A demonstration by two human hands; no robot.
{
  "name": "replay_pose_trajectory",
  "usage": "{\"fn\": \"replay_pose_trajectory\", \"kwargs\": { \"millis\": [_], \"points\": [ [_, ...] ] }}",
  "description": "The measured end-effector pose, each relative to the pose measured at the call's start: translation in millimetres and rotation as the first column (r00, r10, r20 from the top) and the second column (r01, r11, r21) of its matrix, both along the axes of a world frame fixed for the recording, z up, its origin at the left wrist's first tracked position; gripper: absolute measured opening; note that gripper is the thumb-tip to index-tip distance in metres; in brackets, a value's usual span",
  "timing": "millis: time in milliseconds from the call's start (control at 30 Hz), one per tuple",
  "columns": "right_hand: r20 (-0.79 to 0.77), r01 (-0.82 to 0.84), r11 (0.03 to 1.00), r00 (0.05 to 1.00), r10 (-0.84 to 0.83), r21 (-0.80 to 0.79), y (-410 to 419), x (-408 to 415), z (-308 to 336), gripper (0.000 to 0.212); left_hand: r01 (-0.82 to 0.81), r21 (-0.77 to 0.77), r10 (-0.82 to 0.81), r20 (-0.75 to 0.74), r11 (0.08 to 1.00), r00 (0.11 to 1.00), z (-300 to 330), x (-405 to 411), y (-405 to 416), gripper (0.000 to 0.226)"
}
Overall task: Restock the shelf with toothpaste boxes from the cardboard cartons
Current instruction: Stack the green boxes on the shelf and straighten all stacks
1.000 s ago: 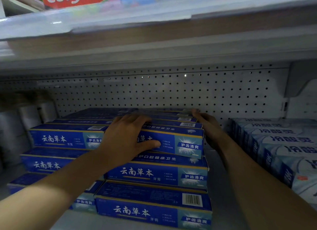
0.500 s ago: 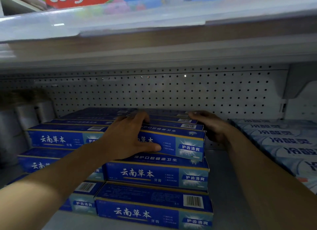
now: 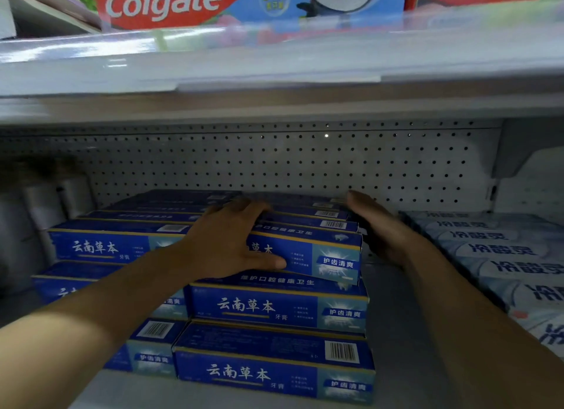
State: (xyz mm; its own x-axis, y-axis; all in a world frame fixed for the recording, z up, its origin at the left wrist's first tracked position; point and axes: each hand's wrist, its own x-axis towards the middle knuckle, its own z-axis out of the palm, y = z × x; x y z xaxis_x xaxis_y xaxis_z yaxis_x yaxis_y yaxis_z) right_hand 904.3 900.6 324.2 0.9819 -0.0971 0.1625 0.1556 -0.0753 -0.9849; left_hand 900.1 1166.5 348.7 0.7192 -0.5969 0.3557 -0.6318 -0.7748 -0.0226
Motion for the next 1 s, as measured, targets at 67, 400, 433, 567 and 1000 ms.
{"fn": "replay_pose_trajectory", "kwargs": {
  "millis": [67,400,433,567,1000],
  "points": [
    [-0.004,-0.040,0.999,0.999,0.040,-0.002,-1,-3,0,0.107,-0.008,0.012,0.008,-0.006,1.000,1.000,0,1,-2,0.112],
    [0.070,0.153,0.950,0.988,-0.139,-0.272,0,-6,6,0.078,0.023,-0.014,-0.024,-0.023,1.000,0.999,4,0,3,0.107],
    [0.054,0.139,0.957,0.990,-0.129,-0.255,0,-6,6,0.074,0.026,-0.013,-0.026,-0.030,1.000,0.999,5,1,4,0.107],
    [-0.005,0.102,0.977,0.994,-0.105,-0.188,3,-6,8,0.073,0.056,-0.005,-0.056,-0.057,0.998,0.997,6,5,5,0.116],
    [-0.050,0.061,0.849,0.994,-0.102,-0.525,6,2,33,0.083,0.126,-0.069,-0.130,-0.058,0.990,0.990,7,7,15,0.092]
  ]
}}
